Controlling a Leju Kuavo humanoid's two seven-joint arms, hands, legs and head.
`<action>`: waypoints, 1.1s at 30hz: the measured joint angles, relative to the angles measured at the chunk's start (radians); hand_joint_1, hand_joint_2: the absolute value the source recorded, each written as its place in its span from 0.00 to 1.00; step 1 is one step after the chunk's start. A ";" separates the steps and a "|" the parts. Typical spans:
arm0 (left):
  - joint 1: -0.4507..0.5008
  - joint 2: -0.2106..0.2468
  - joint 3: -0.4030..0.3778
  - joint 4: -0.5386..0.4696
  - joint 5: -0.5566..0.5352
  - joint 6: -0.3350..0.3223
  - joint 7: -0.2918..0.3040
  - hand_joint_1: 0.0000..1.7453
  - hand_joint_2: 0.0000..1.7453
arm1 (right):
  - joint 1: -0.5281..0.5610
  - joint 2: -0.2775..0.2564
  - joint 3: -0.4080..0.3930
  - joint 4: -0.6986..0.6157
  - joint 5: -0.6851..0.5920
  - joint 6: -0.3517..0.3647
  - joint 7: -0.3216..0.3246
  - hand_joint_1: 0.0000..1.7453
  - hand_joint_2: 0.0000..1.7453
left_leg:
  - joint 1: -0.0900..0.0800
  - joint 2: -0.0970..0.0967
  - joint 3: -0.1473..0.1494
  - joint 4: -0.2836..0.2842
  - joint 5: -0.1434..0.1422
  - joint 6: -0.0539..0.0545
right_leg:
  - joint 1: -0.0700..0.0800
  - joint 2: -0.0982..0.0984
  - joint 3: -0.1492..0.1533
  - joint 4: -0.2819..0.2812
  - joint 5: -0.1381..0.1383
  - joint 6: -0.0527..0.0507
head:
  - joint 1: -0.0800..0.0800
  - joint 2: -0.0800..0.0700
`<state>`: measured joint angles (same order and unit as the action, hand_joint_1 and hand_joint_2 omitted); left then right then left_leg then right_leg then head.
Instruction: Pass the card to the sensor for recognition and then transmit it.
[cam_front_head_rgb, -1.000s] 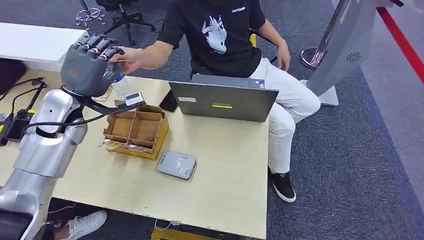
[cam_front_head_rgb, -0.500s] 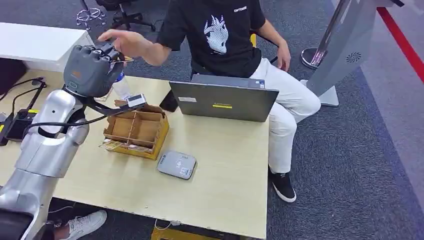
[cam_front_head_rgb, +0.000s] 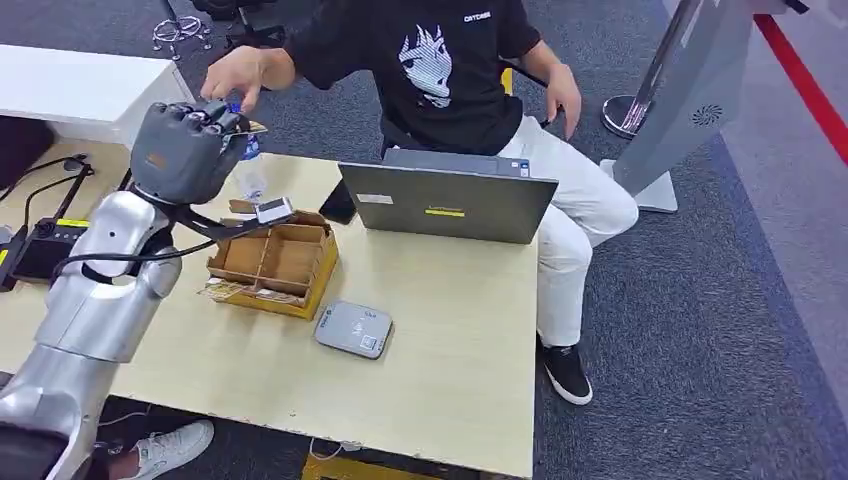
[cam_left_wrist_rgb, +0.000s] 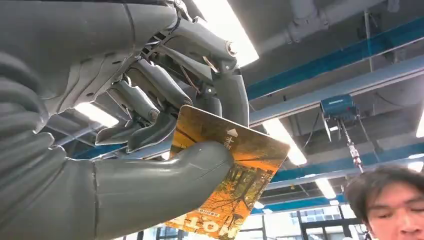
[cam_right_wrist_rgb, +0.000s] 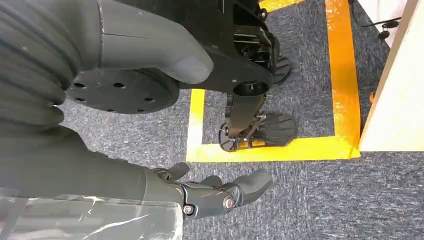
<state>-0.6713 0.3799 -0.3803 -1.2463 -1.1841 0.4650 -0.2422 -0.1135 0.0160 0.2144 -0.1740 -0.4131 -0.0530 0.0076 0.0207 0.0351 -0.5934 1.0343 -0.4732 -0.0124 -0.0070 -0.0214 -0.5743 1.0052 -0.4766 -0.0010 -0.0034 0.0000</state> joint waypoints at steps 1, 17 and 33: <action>0.007 0.000 0.000 0.000 0.002 0.007 -0.002 1.00 1.00 | 0.000 0.000 0.000 0.000 0.000 0.000 0.000 0.00 1.00 | 0.000 0.000 0.000 0.000 0.000 0.000 | 0.000 0.000 0.000 0.000 0.000 0.000 | 0.000 0.000; 0.393 -0.044 -0.130 -0.064 -0.031 0.089 -0.069 1.00 1.00 | 0.026 0.000 -0.026 0.000 -0.033 -0.007 -0.010 0.00 1.00 | 0.000 0.000 -0.001 0.000 -0.001 0.001 | 0.000 0.000 0.000 -0.001 -0.001 0.001 | 0.000 0.000; 0.439 -0.143 -0.173 0.115 -0.031 0.120 -0.073 1.00 1.00 | 0.027 0.000 -0.029 0.000 -0.028 -0.014 -0.002 0.00 1.00 | 0.000 0.000 -0.001 0.000 -0.001 0.001 | 0.000 0.000 0.000 -0.001 -0.001 0.001 | 0.000 0.000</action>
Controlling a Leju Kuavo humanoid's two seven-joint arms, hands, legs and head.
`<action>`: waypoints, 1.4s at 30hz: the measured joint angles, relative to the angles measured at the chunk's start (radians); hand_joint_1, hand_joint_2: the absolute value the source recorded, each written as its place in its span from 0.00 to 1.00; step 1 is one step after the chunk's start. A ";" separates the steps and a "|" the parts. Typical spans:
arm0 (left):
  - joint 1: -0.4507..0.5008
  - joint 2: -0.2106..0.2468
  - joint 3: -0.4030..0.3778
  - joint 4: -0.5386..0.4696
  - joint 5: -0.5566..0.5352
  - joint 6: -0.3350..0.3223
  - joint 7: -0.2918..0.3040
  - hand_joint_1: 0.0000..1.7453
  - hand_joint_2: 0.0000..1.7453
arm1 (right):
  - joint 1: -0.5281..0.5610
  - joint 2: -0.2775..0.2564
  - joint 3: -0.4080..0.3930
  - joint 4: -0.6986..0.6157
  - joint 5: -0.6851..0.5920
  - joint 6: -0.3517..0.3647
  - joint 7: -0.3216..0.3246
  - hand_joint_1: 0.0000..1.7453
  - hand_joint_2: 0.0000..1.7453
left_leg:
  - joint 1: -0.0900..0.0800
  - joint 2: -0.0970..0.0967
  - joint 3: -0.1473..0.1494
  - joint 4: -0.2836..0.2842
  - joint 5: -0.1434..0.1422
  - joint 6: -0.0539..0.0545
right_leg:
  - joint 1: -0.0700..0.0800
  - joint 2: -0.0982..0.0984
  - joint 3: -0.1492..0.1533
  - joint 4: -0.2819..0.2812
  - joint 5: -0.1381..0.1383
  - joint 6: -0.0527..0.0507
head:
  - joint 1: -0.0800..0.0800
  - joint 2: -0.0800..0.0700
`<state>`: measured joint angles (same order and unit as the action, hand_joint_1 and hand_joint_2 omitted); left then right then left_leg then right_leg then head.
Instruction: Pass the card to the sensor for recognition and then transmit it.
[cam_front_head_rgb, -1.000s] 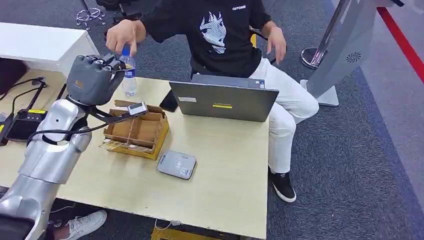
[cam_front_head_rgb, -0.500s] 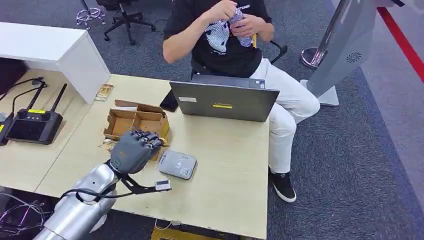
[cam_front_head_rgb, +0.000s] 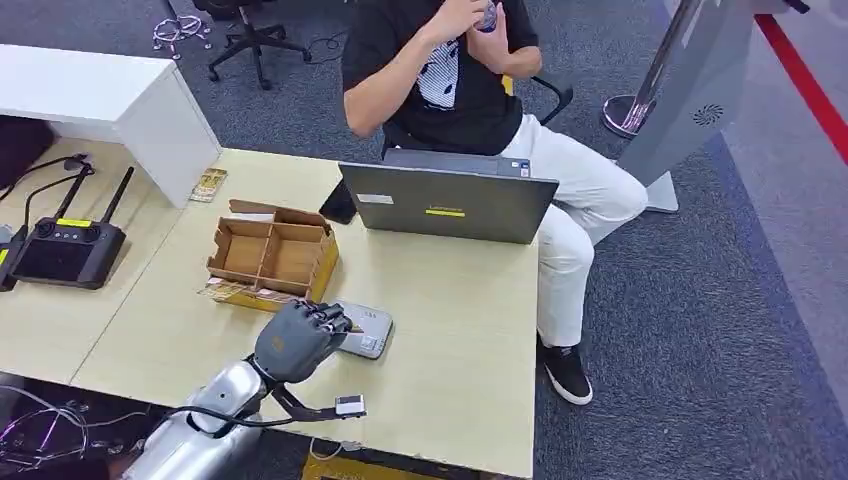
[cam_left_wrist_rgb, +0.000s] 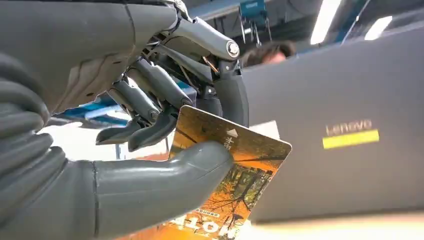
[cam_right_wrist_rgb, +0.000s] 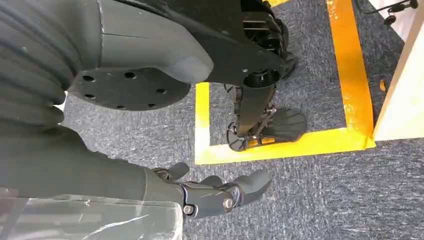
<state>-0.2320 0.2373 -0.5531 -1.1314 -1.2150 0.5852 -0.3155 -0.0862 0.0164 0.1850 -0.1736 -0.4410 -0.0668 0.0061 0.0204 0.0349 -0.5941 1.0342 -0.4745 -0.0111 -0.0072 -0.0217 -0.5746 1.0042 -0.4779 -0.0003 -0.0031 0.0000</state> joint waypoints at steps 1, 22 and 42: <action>-0.002 -0.003 0.000 0.013 0.000 0.000 0.000 1.00 1.00 | 0.000 0.000 0.000 0.000 0.004 0.000 0.000 0.00 1.00 | 0.000 0.000 0.000 0.000 0.000 0.000 | 0.000 0.000 0.000 0.000 0.000 0.000 | 0.000 0.000; -0.056 -0.020 0.000 0.096 0.002 0.034 -0.001 1.00 1.00 | -0.002 0.000 0.000 0.000 0.010 -0.005 0.011 0.00 1.00 | 0.000 -0.001 0.000 0.000 0.000 0.000 | 0.000 -0.001 0.000 0.000 0.000 0.000 | 0.000 0.000; -0.351 0.152 0.245 0.013 0.174 -0.105 -0.025 1.00 1.00 | -0.014 0.000 0.026 0.000 0.058 -0.002 0.038 0.00 1.00 | 0.000 -0.001 0.000 0.000 0.002 -0.001 | 0.001 -0.001 0.000 0.002 0.001 -0.001 | 0.000 0.000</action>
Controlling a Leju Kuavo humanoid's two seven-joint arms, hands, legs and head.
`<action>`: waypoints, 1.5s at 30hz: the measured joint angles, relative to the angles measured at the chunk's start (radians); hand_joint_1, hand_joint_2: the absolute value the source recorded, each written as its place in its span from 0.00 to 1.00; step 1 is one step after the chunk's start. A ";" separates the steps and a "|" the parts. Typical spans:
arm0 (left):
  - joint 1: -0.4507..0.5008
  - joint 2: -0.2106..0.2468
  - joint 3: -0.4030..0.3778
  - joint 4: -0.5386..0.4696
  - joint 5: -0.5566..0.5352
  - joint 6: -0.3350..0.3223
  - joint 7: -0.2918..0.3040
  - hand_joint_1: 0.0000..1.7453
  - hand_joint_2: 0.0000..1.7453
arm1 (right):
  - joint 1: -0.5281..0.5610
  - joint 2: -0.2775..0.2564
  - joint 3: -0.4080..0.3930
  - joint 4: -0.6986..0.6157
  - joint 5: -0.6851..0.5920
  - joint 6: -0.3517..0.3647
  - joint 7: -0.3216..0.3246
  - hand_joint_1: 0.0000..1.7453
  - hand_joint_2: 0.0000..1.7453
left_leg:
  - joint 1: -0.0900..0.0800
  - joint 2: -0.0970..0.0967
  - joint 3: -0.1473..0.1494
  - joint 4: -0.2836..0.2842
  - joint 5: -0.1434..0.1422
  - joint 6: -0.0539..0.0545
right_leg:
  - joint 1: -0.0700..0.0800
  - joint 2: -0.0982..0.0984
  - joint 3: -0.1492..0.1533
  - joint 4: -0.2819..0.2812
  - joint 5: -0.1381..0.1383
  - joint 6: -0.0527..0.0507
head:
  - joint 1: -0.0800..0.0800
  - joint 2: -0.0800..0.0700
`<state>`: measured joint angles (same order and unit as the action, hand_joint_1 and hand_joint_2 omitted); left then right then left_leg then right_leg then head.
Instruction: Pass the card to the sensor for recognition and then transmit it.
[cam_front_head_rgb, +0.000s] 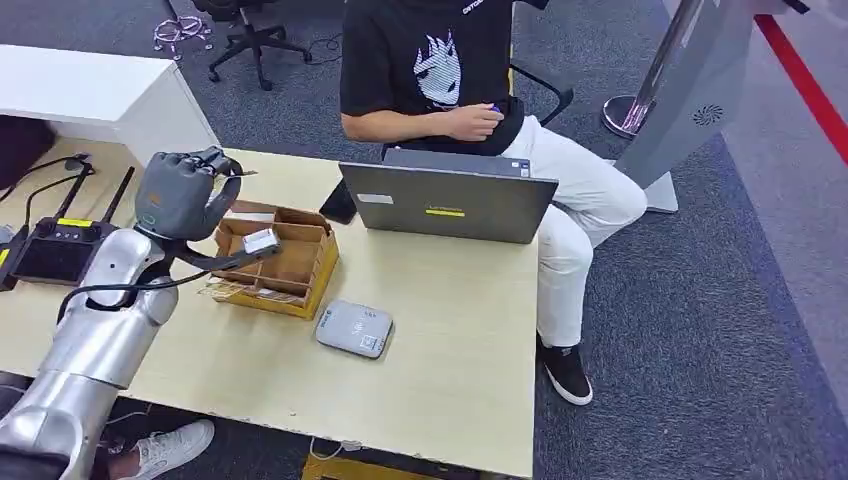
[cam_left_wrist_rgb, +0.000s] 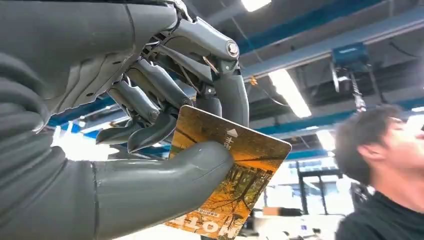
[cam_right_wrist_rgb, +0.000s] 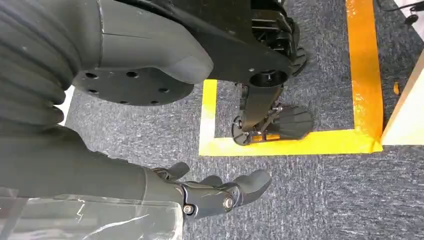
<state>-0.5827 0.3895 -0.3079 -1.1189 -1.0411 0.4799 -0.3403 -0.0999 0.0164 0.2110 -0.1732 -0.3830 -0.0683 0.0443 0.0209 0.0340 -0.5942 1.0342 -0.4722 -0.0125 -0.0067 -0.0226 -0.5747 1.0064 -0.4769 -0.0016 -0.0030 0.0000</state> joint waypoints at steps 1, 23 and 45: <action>0.000 0.004 0.008 0.001 0.003 0.000 -0.002 1.00 1.00 | 0.000 0.000 0.001 0.000 0.000 0.000 0.000 0.00 1.00 | 0.000 0.000 0.000 0.000 0.000 0.000 | 0.000 0.000 0.000 0.000 0.000 0.000 | 0.000 0.000; 0.001 0.018 0.038 0.013 0.001 0.001 -0.019 1.00 1.00 | -0.004 0.004 0.006 0.000 0.003 0.000 0.001 0.00 1.00 | 0.000 0.000 0.000 0.000 0.000 0.000 | 0.000 0.000 0.000 0.000 0.000 0.000 | 0.000 0.000; 0.003 0.015 0.038 0.021 0.000 0.003 -0.022 0.00 1.00 | -0.005 0.004 0.007 0.000 0.004 0.000 0.003 0.00 1.00 | 0.000 0.000 0.000 0.000 0.000 0.000 | 0.000 0.000 0.000 0.000 0.000 0.000 | 0.000 0.000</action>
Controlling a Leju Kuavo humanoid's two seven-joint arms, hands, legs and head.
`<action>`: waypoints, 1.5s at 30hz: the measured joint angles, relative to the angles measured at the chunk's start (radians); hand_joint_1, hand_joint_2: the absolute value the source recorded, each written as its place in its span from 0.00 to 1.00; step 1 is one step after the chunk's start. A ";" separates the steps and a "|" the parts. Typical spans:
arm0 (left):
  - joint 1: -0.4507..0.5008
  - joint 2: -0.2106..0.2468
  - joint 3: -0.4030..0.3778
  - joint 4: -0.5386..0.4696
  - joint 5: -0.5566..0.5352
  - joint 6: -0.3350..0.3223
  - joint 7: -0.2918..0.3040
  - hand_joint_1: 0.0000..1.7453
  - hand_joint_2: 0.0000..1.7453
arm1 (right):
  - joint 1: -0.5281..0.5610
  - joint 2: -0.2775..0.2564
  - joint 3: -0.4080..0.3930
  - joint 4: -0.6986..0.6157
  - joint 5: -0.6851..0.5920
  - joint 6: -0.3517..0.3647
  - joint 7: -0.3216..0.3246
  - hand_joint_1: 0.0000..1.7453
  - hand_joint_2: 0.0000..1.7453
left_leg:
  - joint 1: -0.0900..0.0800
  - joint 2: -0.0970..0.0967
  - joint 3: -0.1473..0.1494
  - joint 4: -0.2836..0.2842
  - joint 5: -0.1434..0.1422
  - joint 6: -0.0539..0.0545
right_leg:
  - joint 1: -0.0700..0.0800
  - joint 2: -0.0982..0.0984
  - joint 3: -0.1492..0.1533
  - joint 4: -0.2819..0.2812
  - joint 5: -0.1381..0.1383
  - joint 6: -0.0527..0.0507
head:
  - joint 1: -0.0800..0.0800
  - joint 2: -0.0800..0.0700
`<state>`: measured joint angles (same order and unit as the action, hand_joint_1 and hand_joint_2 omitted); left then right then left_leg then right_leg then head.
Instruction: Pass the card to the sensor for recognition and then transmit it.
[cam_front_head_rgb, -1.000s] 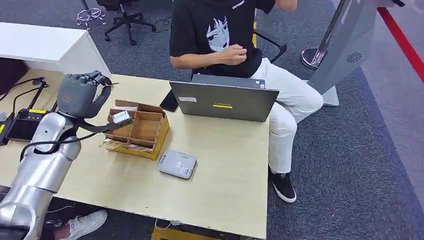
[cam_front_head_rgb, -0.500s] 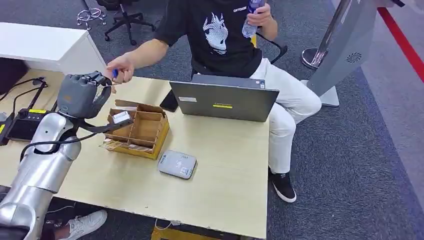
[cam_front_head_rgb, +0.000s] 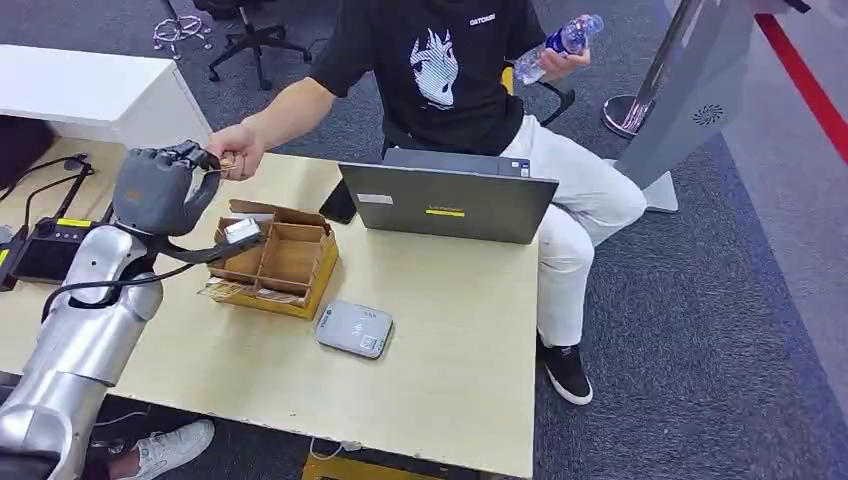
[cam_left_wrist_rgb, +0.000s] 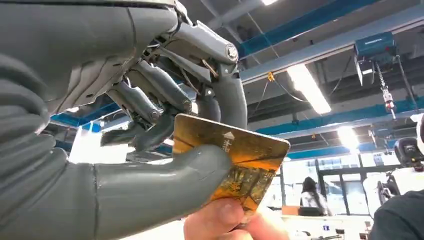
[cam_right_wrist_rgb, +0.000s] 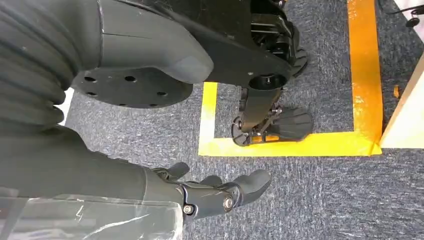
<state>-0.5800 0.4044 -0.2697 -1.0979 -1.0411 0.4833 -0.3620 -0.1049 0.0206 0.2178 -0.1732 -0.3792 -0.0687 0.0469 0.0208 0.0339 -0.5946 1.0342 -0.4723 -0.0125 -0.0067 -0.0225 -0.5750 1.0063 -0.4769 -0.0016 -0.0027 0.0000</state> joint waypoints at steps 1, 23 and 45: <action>0.003 -0.001 0.000 0.000 0.001 0.005 0.000 0.00 1.00 | 0.000 0.000 0.000 0.000 0.000 0.000 0.000 0.00 1.00 | 0.000 0.000 0.000 0.000 0.000 0.000 | 0.000 0.000 0.000 0.000 0.000 0.000 | 0.000 0.000; 0.332 -0.065 -0.258 -0.136 -0.161 -0.063 0.055 0.00 1.00 | 0.013 0.002 -0.003 0.000 -0.040 -0.004 -0.027 0.00 1.00 | 0.000 0.000 0.000 0.000 -0.001 0.000 | 0.000 0.000 -0.001 -0.001 0.000 0.000 | 0.000 0.000; 0.295 -0.080 -0.262 0.099 -0.215 0.055 0.171 0.00 1.00 | 0.018 0.002 -0.003 0.000 -0.040 -0.006 -0.021 0.00 1.00 | 0.000 0.000 0.000 0.000 -0.001 0.000 | 0.000 0.000 -0.001 -0.001 0.000 0.000 | 0.000 0.000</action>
<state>-0.2849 0.3246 -0.5318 -0.9987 -1.2566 0.5386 -0.1911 -0.0873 0.0221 0.2148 -0.1728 -0.4189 -0.0744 0.0256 0.0207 0.0343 -0.5949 1.0342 -0.4734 -0.0122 -0.0069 -0.0222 -0.5755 1.0052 -0.4774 -0.0013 -0.0031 0.0000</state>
